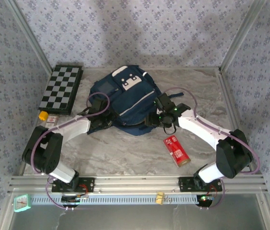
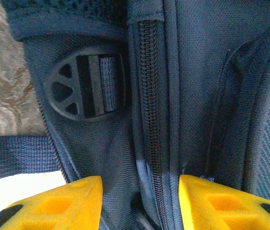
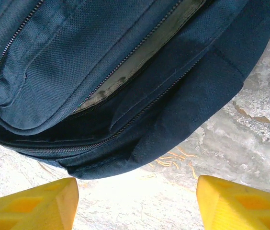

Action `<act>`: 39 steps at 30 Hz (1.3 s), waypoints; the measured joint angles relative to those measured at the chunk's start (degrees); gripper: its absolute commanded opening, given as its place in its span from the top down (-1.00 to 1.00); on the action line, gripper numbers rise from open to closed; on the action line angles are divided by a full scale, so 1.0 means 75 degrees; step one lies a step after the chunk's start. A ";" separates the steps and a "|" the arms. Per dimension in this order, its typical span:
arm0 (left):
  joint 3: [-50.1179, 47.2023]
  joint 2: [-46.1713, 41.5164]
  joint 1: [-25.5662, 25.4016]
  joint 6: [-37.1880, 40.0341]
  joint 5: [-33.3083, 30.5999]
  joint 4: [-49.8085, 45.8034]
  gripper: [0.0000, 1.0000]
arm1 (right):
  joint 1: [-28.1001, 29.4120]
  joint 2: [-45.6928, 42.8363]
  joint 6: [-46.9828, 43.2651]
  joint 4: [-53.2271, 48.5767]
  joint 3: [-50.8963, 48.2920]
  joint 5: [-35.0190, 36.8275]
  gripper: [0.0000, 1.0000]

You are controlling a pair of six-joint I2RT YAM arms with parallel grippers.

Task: Pack the student bag

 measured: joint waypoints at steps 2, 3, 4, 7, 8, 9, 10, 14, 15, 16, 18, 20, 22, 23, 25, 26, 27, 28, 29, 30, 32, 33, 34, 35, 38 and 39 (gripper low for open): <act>0.0131 0.0192 -0.0052 -0.0070 0.0017 0.0082 0.08 | -0.0061 0.0003 0.0000 0.0038 -0.0032 -0.0032 -0.35; 0.0219 0.0291 -0.0096 -0.0119 0.0023 0.0125 0.10 | -0.0099 0.0000 0.0000 0.0044 -0.0035 -0.0055 -0.36; 0.0306 0.0376 -0.0146 -0.0154 0.0032 0.0163 0.11 | -0.0137 0.0000 0.0000 0.0061 -0.0035 -0.0070 -0.35; 0.0484 0.0443 -0.0251 -0.0172 0.0038 0.0338 0.09 | -0.0256 0.0003 -0.0003 0.0090 -0.0035 -0.0099 -0.35; 0.0519 0.0411 -0.0274 -0.0175 0.0029 0.0347 0.08 | -0.0294 0.0000 -0.0003 0.0090 -0.0035 -0.0102 -0.35; 0.0527 0.0344 -0.0280 -0.0189 -0.0003 0.0344 0.07 | -0.0323 0.0000 -0.0003 0.0090 -0.0035 -0.0108 -0.35; 0.0527 0.0259 -0.0271 -0.0216 -0.0020 0.0294 0.05 | -0.0356 0.0000 -0.0003 0.0090 -0.0035 -0.0122 -0.35; 0.0530 -0.0149 -0.0122 -0.0347 -0.0044 0.0198 0.01 | -0.0455 -0.0108 -0.0003 0.0099 -0.0096 -0.0131 -0.36; 0.0554 -0.0187 -0.0087 -0.0376 -0.0041 0.0195 0.01 | -0.0469 -0.0149 -0.0003 0.0125 -0.0131 -0.0137 -0.36; 0.0580 -0.0184 -0.0070 -0.0414 -0.0041 0.0204 0.01 | -0.0493 -0.0172 -0.0003 0.0137 -0.0154 -0.0152 -0.36; 0.0618 -0.0163 -0.0041 -0.0507 -0.0038 0.0210 0.02 | -0.0516 -0.0184 -0.0003 0.0154 -0.0178 -0.0154 -0.36; 0.0632 -0.0152 -0.0044 -0.0571 -0.0003 0.0280 0.02 | -0.0516 -0.0184 -0.0003 0.0157 -0.0178 -0.0152 -0.36; 0.0705 -0.0070 -0.0052 -0.0647 0.0050 0.0347 0.02 | -0.0530 -0.0184 -0.0003 0.0157 -0.0178 -0.0152 -0.36; 0.0781 0.0017 -0.0079 -0.0711 0.0085 0.0379 0.03 | -0.0533 -0.0187 -0.0003 0.0157 -0.0181 -0.0152 -0.36; 0.0901 0.0219 -0.0117 -0.0822 0.0157 0.0554 0.05 | -0.0545 -0.0189 -0.0003 0.0175 -0.0204 -0.0154 -0.36; 0.0956 0.0329 -0.0154 -0.0863 0.0181 0.0612 0.07 | -0.0548 -0.0198 -0.0003 0.0201 -0.0227 -0.0152 -0.36; 0.1014 0.0449 -0.0201 -0.0915 0.0204 0.0650 0.09 | -0.0562 -0.0201 -0.0003 0.0210 -0.0248 -0.0154 -0.37; 0.1052 0.0545 -0.0242 -0.0956 0.0224 0.0705 0.10 | -0.0565 -0.0201 -0.0003 0.0210 -0.0262 -0.0154 -0.37; 0.1090 0.0664 -0.0271 -0.0991 0.0245 0.0772 0.12 | -0.0565 -0.0201 -0.0003 0.0216 -0.0277 -0.0154 -0.37; 0.1116 0.0766 -0.0300 -0.1035 0.0248 0.0807 0.18 | -0.0565 -0.0201 -0.0003 0.0213 -0.0283 -0.0154 -0.37; 0.1125 0.0918 -0.0344 -0.1154 0.0245 0.0898 0.28 | -0.0565 -0.0201 -0.0003 0.0219 -0.0286 -0.0154 -0.37; 0.1128 0.0970 -0.0347 -0.1207 0.0242 0.0924 0.37 | -0.0565 -0.0201 -0.0003 0.0221 -0.0286 -0.0154 -0.37; 0.1128 0.0994 -0.0347 -0.1227 0.0242 0.0935 0.45 | -0.0565 -0.0201 -0.0003 0.0221 -0.0286 -0.0152 -0.37; 0.1145 0.1026 -0.0347 -0.1300 0.0239 0.0930 0.55 | -0.0562 -0.0201 -0.0003 0.0221 -0.0286 -0.0149 -0.37; 0.1244 0.1090 -0.0347 -0.1419 0.0227 0.0863 0.84 | -0.0542 -0.0201 -0.0006 0.0219 -0.0286 -0.0114 -0.37; 0.1291 0.1090 -0.0350 -0.1472 0.0221 0.0813 0.94 | -0.0527 -0.0201 -0.0006 0.0210 -0.0283 -0.0067 -0.37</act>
